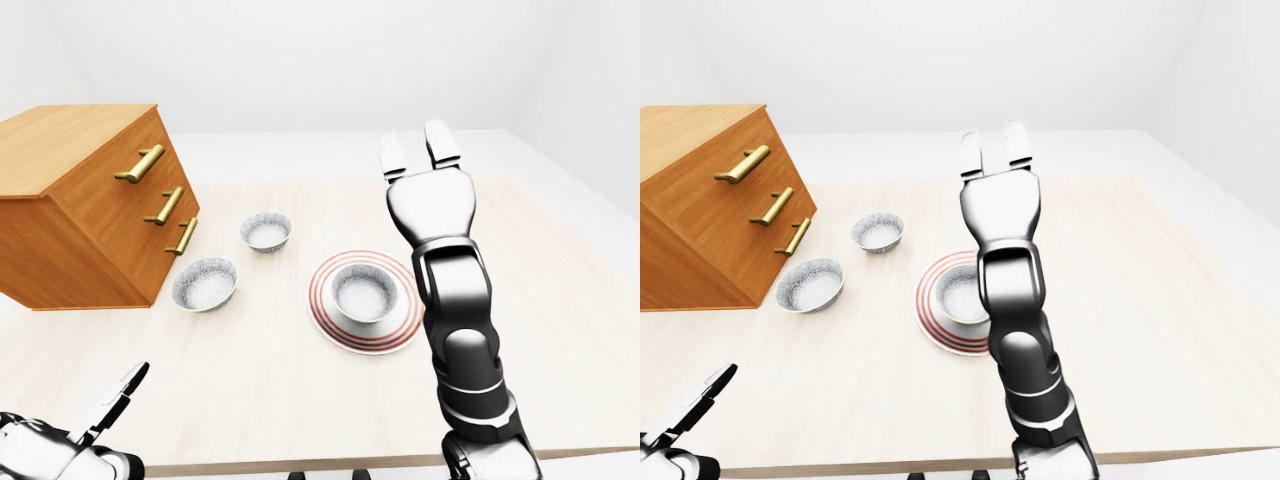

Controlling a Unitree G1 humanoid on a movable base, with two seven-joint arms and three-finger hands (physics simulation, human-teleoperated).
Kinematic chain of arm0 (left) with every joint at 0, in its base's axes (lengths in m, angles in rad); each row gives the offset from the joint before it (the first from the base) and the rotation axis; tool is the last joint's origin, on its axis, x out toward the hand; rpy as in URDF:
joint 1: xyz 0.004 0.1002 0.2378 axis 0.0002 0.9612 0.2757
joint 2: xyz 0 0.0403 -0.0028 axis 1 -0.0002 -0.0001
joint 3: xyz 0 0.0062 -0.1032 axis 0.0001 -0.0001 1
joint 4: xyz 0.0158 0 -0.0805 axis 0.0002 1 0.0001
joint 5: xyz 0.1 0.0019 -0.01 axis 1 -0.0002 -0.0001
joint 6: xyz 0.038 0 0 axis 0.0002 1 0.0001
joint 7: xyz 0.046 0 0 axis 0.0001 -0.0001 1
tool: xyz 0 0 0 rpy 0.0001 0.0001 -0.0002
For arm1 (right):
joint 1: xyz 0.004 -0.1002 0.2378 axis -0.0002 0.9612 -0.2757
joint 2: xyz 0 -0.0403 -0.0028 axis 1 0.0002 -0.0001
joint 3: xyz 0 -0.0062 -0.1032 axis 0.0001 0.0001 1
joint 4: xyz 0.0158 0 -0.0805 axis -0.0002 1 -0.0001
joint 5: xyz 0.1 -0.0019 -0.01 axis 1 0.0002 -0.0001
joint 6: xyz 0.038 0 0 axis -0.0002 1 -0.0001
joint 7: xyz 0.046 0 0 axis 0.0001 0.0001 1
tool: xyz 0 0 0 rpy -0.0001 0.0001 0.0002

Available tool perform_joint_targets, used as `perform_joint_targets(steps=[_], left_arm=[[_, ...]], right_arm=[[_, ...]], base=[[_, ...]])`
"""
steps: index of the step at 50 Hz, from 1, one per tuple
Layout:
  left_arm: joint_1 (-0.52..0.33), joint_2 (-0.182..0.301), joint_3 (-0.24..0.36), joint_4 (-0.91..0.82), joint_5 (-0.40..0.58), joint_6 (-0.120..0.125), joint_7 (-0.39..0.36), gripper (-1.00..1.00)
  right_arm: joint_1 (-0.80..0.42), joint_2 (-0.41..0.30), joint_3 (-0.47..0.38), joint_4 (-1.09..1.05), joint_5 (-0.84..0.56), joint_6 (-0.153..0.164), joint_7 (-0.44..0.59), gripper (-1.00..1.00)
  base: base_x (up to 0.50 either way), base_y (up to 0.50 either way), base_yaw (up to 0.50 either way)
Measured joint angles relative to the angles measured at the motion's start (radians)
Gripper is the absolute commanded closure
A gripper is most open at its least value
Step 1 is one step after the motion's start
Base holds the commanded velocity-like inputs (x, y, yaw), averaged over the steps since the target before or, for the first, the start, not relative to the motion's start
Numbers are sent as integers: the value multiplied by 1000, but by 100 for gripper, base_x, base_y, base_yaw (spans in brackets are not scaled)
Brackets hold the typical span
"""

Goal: Put the bowl at the front on the plate.

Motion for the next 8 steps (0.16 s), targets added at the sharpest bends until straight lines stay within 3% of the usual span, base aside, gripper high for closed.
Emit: perform_joint_targets(steps=[8], left_arm=[[-1, 4, -3, 9, 8, 0, 3, -100]], right_arm=[[-62, -63, 4, -41, -18, 0, 0, -100]], base=[[0, 0, 0]])
